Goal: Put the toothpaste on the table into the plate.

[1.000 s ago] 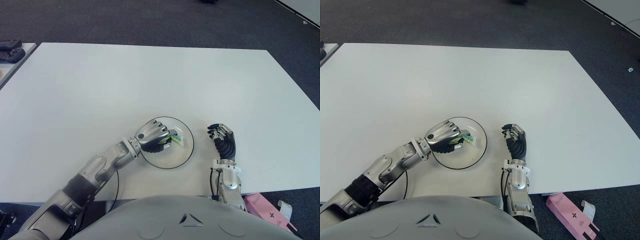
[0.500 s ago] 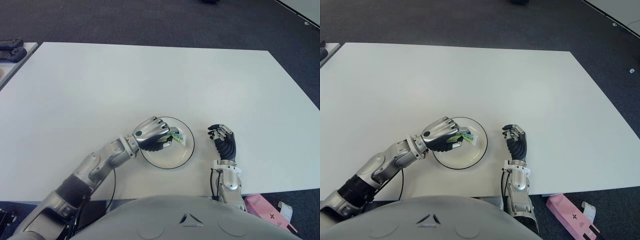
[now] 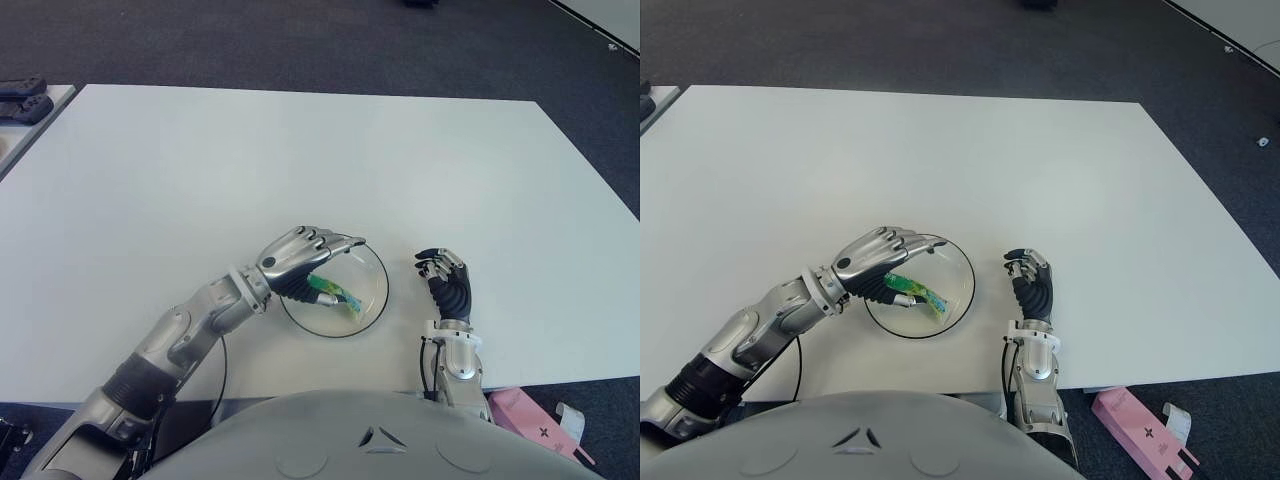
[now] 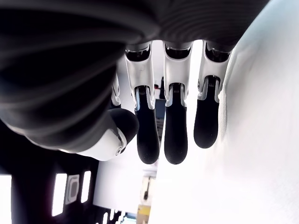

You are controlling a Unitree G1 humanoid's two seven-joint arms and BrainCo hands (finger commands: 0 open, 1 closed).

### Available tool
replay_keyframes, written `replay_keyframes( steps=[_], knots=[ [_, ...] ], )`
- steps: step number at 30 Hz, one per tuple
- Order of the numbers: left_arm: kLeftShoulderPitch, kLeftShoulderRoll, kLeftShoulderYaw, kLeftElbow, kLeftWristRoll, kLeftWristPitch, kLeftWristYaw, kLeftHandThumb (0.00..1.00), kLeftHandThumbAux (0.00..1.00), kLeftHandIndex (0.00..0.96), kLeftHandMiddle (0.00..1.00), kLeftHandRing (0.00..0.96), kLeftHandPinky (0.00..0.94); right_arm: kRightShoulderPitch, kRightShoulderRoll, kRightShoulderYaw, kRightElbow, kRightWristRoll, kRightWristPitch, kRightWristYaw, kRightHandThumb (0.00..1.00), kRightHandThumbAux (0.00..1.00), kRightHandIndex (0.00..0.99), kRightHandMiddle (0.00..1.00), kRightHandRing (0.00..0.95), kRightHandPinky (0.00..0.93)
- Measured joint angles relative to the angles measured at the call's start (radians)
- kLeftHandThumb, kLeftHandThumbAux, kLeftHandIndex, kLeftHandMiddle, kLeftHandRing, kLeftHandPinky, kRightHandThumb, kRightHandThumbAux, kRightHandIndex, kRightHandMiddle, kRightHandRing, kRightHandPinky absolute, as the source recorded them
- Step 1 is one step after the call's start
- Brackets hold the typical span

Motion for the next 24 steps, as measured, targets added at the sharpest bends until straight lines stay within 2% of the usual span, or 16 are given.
replay_keyframes(
  steps=[6, 12, 17, 18, 22, 24],
  knots=[
    [0.026, -0.018, 0.006, -0.014, 0.001, 0.031, -0.006, 0.101, 0.322, 0.000, 0.000, 0.000, 0.000, -0.001, -0.002, 0.000, 0.003, 0.000, -0.001, 0.000, 0.710, 0.730, 0.428, 0.477, 0.486, 0.484],
    [0.038, -0.038, 0.024, -0.010, -0.003, 0.025, 0.027, 0.122, 0.321, 0.000, 0.000, 0.000, 0.000, -0.001, -0.004, 0.001, 0.004, 0.000, -0.001, 0.004, 0.709, 0.730, 0.428, 0.479, 0.482, 0.475],
    [0.049, -0.060, 0.049, 0.034, -0.016, -0.017, 0.129, 0.137, 0.317, 0.000, 0.000, 0.000, 0.000, 0.000, -0.003, 0.001, 0.001, 0.000, 0.000, 0.004, 0.708, 0.729, 0.427, 0.482, 0.476, 0.464],
    [0.055, -0.091, 0.057, 0.065, -0.018, -0.034, 0.200, 0.140, 0.316, 0.000, 0.000, 0.000, 0.000, 0.002, -0.002, 0.001, -0.004, 0.000, 0.001, 0.004, 0.708, 0.729, 0.427, 0.483, 0.474, 0.462],
    [0.060, -0.118, 0.083, 0.110, -0.053, -0.060, 0.256, 0.140, 0.361, 0.000, 0.000, 0.000, 0.006, 0.001, -0.001, 0.002, -0.005, 0.000, -0.001, 0.004, 0.708, 0.730, 0.428, 0.481, 0.479, 0.476],
    [0.062, -0.140, 0.103, 0.140, -0.090, -0.066, 0.288, 0.134, 0.388, 0.000, 0.000, 0.000, 0.042, 0.001, -0.001, 0.004, -0.004, 0.000, -0.005, 0.004, 0.708, 0.731, 0.427, 0.476, 0.481, 0.480]
  ],
)
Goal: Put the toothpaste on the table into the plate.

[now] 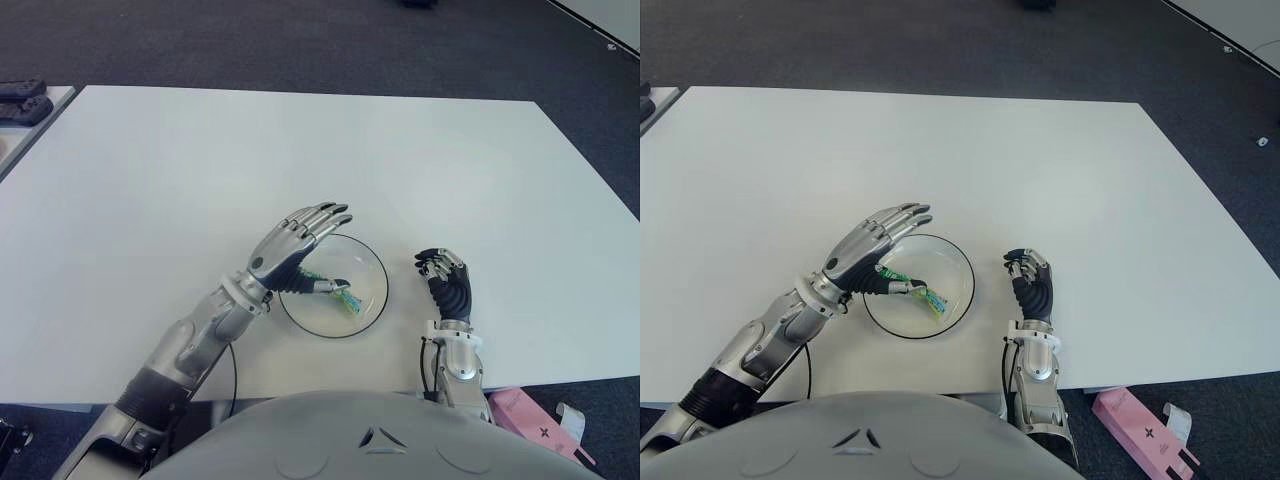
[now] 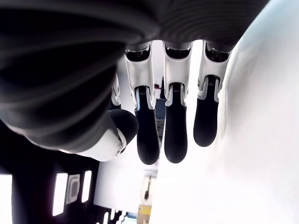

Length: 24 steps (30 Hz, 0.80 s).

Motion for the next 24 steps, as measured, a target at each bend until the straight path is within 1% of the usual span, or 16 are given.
replay_keyframes(
  steps=[2, 4, 6, 7, 8, 10, 13, 16, 18, 22, 24],
  knots=[
    [0.003, -0.028, 0.028, 0.032, -0.045, -0.001, 0.028, 0.131, 0.412, 0.000, 0.000, 0.000, 0.068, 0.000, 0.000, 0.002, 0.001, 0.000, -0.009, 0.001, 0.707, 0.732, 0.427, 0.472, 0.481, 0.480],
    [0.005, -0.053, 0.051, 0.053, -0.079, 0.001, 0.045, 0.122, 0.498, 0.000, 0.000, 0.000, 0.113, 0.000, -0.001, 0.003, 0.001, 0.000, -0.014, 0.004, 0.706, 0.732, 0.427, 0.466, 0.478, 0.471],
    [0.009, -0.084, 0.073, 0.065, -0.112, 0.012, 0.065, 0.103, 0.563, 0.000, 0.010, 0.021, 0.126, -0.001, -0.003, 0.003, 0.002, 0.000, -0.017, 0.009, 0.705, 0.733, 0.427, 0.462, 0.477, 0.469],
    [0.011, -0.100, 0.086, 0.070, -0.126, 0.022, 0.076, 0.081, 0.609, 0.011, 0.033, 0.045, 0.135, -0.001, -0.004, 0.004, 0.002, 0.001, -0.018, 0.012, 0.704, 0.733, 0.427, 0.459, 0.475, 0.466],
    [0.013, -0.115, 0.098, 0.074, -0.133, 0.031, 0.088, 0.073, 0.625, 0.015, 0.041, 0.053, 0.138, -0.001, -0.005, 0.004, 0.003, 0.001, -0.018, 0.016, 0.704, 0.733, 0.427, 0.458, 0.474, 0.465],
    [0.013, -0.149, 0.120, 0.087, -0.147, 0.050, 0.117, 0.033, 0.689, 0.063, 0.093, 0.100, 0.160, -0.003, -0.008, 0.005, 0.005, 0.001, -0.018, 0.023, 0.703, 0.733, 0.427, 0.455, 0.470, 0.459],
    [0.006, -0.180, 0.156, 0.124, -0.173, 0.060, 0.155, 0.010, 0.730, 0.132, 0.165, 0.145, 0.160, -0.004, -0.012, 0.007, 0.006, 0.001, -0.018, 0.029, 0.705, 0.733, 0.427, 0.458, 0.470, 0.474],
    [-0.007, -0.197, 0.197, 0.184, -0.209, 0.068, 0.178, 0.003, 0.724, 0.183, 0.214, 0.173, 0.153, -0.006, -0.013, 0.007, 0.007, 0.003, -0.018, 0.032, 0.707, 0.733, 0.428, 0.465, 0.472, 0.483],
    [-0.007, -0.214, 0.222, 0.208, -0.241, 0.091, 0.183, 0.001, 0.699, 0.207, 0.234, 0.184, 0.144, -0.009, -0.012, 0.006, 0.008, 0.004, -0.018, 0.032, 0.709, 0.732, 0.428, 0.470, 0.475, 0.487],
    [0.000, -0.248, 0.254, 0.212, -0.286, 0.134, 0.184, 0.000, 0.645, 0.254, 0.275, 0.206, 0.143, -0.010, -0.009, 0.002, 0.013, 0.004, -0.018, 0.027, 0.711, 0.732, 0.428, 0.472, 0.479, 0.488],
    [0.004, -0.259, 0.261, 0.211, -0.311, 0.149, 0.178, 0.000, 0.640, 0.274, 0.294, 0.221, 0.170, -0.011, -0.006, 0.001, 0.015, 0.004, -0.018, 0.023, 0.711, 0.731, 0.428, 0.471, 0.480, 0.486]
  ],
)
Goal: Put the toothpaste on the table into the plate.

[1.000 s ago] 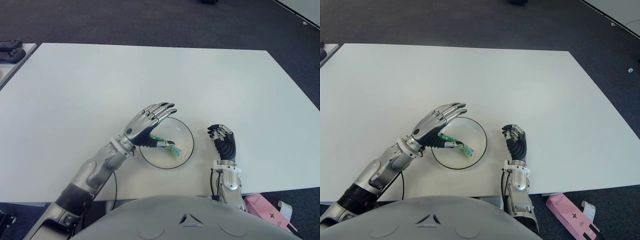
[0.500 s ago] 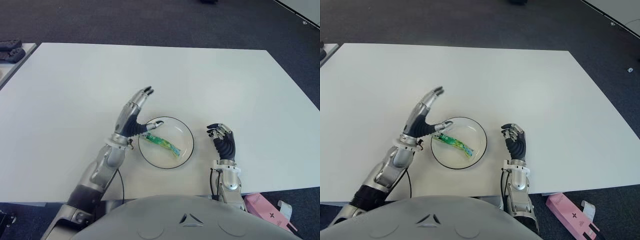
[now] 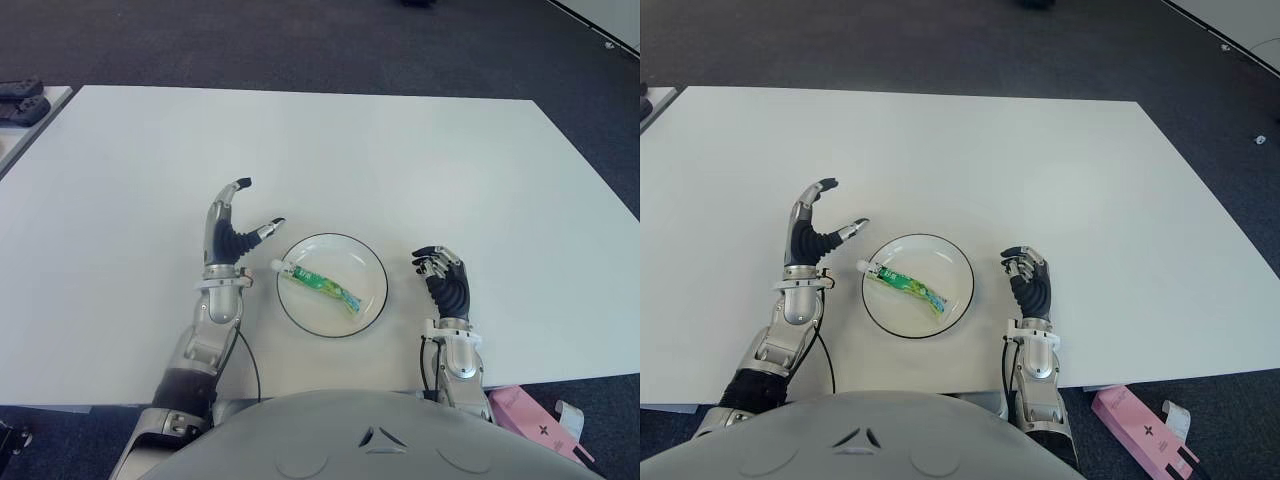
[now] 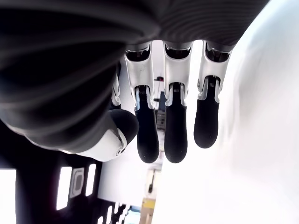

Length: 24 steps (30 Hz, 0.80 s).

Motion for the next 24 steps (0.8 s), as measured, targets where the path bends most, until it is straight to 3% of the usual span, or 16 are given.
replay_keyframes(
  steps=[7, 16, 24],
  knots=[
    [0.009, -0.034, 0.023, 0.014, -0.096, 0.008, -0.043, 0.000, 0.728, 0.369, 0.380, 0.310, 0.289, -0.017, 0.006, -0.001, 0.009, 0.000, 0.000, -0.004, 0.712, 0.731, 0.427, 0.476, 0.484, 0.490],
    [-0.019, -0.046, 0.073, 0.122, -0.236, -0.122, -0.102, 0.000, 0.872, 0.448, 0.426, 0.404, 0.393, -0.029, 0.006, -0.007, 0.033, -0.001, 0.000, -0.017, 0.712, 0.731, 0.427, 0.476, 0.476, 0.480],
    [-0.041, -0.059, 0.103, 0.216, -0.250, -0.214, -0.101, 0.000, 0.893, 0.470, 0.441, 0.447, 0.421, -0.050, 0.005, -0.008, 0.055, -0.002, 0.000, -0.024, 0.711, 0.731, 0.427, 0.477, 0.470, 0.474]
  ],
)
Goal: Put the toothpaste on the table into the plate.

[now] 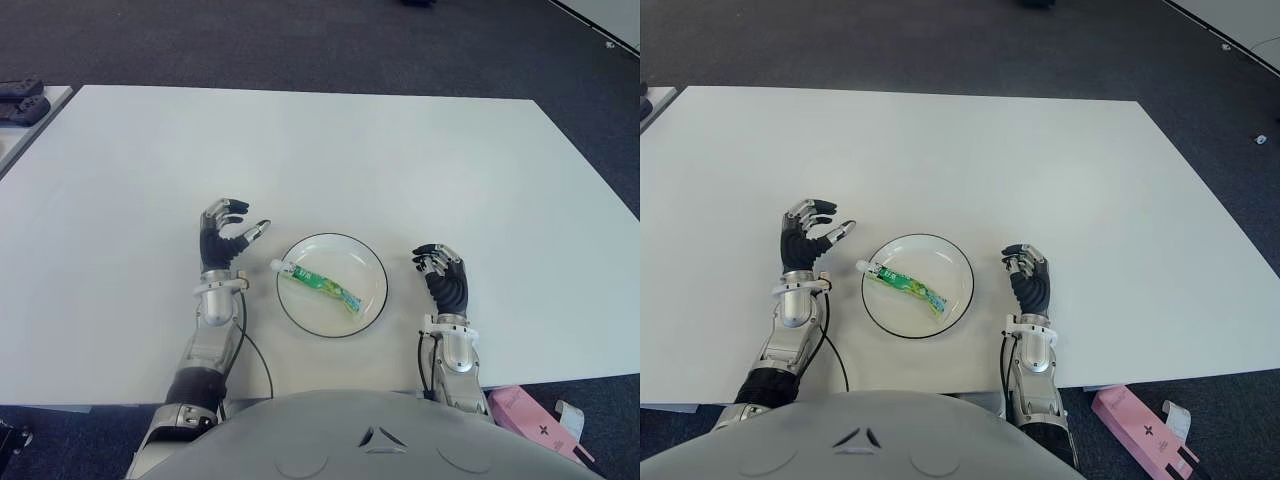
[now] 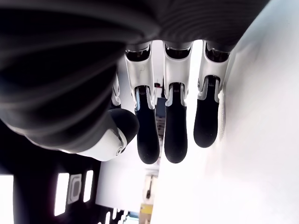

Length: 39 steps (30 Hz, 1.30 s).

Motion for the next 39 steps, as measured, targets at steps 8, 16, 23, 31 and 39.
replay_keyframes(
  steps=[8, 16, 23, 31, 39],
  knots=[
    [-0.012, -0.010, 0.005, 0.050, -0.006, -0.029, -0.007, 0.000, 0.916, 0.485, 0.449, 0.467, 0.451, -0.028, 0.001, -0.008, 0.030, 0.002, -0.012, -0.008, 0.713, 0.732, 0.425, 0.468, 0.458, 0.455],
    [-0.019, -0.006, 0.004, 0.072, -0.012, -0.037, -0.032, 0.000, 0.951, 0.507, 0.450, 0.476, 0.469, -0.053, 0.003, -0.013, 0.058, 0.003, -0.018, -0.025, 0.714, 0.733, 0.425, 0.469, 0.453, 0.460],
    [-0.018, -0.002, 0.000, 0.081, -0.008, -0.039, -0.043, 0.000, 0.941, 0.504, 0.454, 0.479, 0.468, -0.060, 0.003, -0.014, 0.066, 0.003, -0.018, -0.032, 0.716, 0.733, 0.425, 0.462, 0.442, 0.432],
    [-0.008, 0.012, -0.016, 0.081, 0.009, -0.026, -0.062, 0.000, 0.934, 0.504, 0.481, 0.495, 0.500, -0.066, 0.004, -0.014, 0.070, 0.003, -0.019, -0.034, 0.717, 0.733, 0.424, 0.451, 0.429, 0.422],
    [0.016, 0.015, -0.020, 0.051, 0.003, -0.006, -0.082, 0.003, 0.922, 0.515, 0.500, 0.501, 0.498, -0.066, 0.004, -0.015, 0.071, 0.003, -0.019, -0.039, 0.717, 0.733, 0.425, 0.462, 0.445, 0.458]
  ],
)
